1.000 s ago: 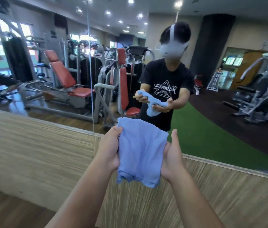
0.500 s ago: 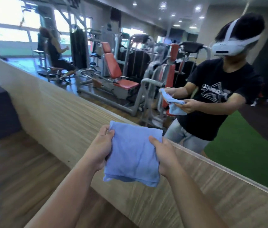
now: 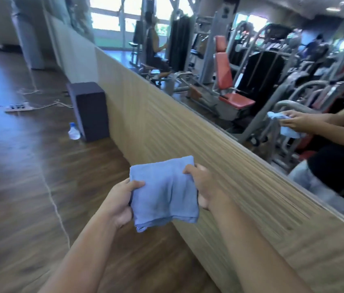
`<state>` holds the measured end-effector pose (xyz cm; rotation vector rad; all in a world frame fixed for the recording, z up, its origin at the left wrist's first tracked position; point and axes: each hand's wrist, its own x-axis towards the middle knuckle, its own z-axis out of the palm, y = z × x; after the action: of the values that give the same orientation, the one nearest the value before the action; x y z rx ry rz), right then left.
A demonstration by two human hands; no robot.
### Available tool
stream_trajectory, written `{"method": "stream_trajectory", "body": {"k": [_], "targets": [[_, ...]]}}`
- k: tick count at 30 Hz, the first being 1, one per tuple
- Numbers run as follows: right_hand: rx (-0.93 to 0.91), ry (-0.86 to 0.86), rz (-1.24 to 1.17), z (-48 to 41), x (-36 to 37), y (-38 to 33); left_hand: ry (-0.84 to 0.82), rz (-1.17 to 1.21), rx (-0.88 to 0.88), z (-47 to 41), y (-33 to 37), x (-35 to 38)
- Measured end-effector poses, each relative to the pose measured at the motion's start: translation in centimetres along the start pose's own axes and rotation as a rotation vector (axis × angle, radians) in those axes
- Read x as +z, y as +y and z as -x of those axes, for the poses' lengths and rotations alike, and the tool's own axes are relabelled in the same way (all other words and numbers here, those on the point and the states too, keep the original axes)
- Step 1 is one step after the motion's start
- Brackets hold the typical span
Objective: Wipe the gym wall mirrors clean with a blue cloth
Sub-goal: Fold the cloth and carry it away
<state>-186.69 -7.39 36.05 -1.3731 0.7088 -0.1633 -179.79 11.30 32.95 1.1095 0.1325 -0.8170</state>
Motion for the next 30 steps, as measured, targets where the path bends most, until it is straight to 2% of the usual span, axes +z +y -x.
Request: {"method": "stream_trajectory", "body": {"k": [8, 21, 26, 30], "targets": [[0.001, -0.156, 0.102, -8.2, 13.6, 0.0, 0.191, 0.100, 0.094, -3.7, 6.9, -11.2], [-0.150, -0.260, 0.211, -22.3, 31.1, 0.1, 0.482, 0.187, 0.270, -12.0, 16.9, -22.8], [-0.126, -0.462, 0.338, -27.9, 40.0, -0.4, 0.653, 0.061, 0.489, -14.3, 20.0, -26.5], [-0.082, -0.559, 0.350, -31.2, 45.7, -1.4, 0.742, 0.020, 0.547, -15.6, 23.4, -29.1]]}}
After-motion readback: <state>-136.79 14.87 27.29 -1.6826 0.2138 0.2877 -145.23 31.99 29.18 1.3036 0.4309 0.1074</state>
